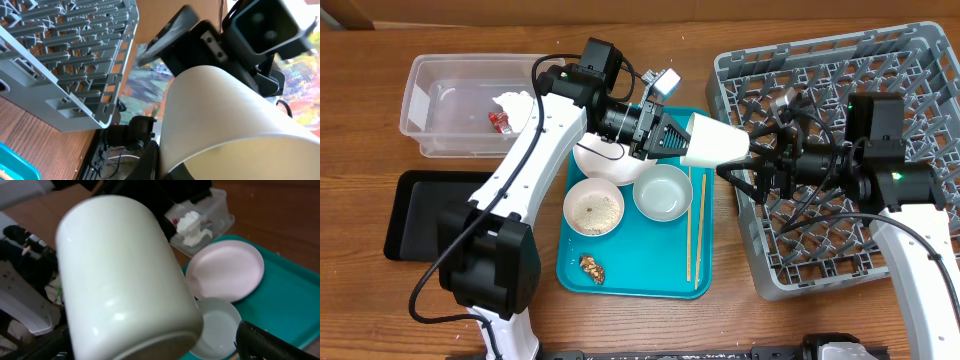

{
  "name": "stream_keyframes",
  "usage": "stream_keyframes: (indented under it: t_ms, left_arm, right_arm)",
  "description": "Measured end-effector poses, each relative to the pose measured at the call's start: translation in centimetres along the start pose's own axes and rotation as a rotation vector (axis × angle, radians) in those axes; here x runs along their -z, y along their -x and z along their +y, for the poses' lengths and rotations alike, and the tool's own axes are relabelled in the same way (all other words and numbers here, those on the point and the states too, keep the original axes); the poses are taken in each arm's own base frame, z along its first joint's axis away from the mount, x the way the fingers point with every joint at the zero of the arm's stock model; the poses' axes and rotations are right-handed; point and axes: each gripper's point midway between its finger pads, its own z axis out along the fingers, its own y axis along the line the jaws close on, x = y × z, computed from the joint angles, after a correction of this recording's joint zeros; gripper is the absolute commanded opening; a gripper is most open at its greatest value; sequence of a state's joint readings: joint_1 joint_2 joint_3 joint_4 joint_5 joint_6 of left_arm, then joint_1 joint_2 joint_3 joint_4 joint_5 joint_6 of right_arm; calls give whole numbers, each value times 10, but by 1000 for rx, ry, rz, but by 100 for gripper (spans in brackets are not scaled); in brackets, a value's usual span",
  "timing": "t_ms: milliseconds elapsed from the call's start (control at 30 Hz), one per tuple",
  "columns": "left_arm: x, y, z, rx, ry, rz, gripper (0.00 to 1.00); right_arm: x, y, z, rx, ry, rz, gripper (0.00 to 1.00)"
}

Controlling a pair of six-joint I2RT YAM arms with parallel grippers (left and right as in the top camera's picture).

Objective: Sort waste into correct bins and load items into the dishwasher
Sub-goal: 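Hand the white cup from the left gripper to the right gripper, then place the white cup in the dish rack's right side with the right gripper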

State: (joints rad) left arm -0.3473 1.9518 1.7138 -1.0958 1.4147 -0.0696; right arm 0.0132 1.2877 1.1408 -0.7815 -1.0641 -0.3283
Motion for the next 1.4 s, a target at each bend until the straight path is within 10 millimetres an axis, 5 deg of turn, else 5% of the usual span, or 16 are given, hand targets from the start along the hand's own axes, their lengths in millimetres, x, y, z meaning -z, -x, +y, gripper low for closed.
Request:
stream_keyframes:
  t_ms: [167,300,533,600,667,733,900,1067,1167,1300,1400]
  left_arm:
    - [-2,-1,-1,0,-5,5,4]
    - [-2,-2,-4,-1,-20,8,4]
    - [-2,-2,-7,-8,-40,9,5]
    - [-2,-2,-8,-8,-42,9,15]
    - [-2,-2,-6,-13,-32,9,38]
    - [-2,-2,0,-9,4,7,51]
    - [4,-5,45,105,265,-6,56]
    - [42,-9,97,241,603,-70,57]
    - [96,-12,107,295,807,-178,61]
    - [175,-25,76,280,1029,-381,66]
    - [214,-42,43,247,1144,-518,70]
  right_arm:
    - [1,10,20,44,117,-48,87]
    - [3,12,24,44,148,-59,57]
    - [5,13,25,44,162,-67,56]
    - [5,13,25,43,162,-67,56]
    - [5,13,26,40,166,-66,52]
    - [4,10,28,23,170,-56,45]
    - [1,-8,10,-82,57,16,34]
    - [9,-36,-39,-253,-262,125,29]
    - [30,-53,-72,-392,-491,162,25]
    - [83,-53,-105,-570,-765,104,24]
    - [129,-36,-118,-655,-912,-2,21]
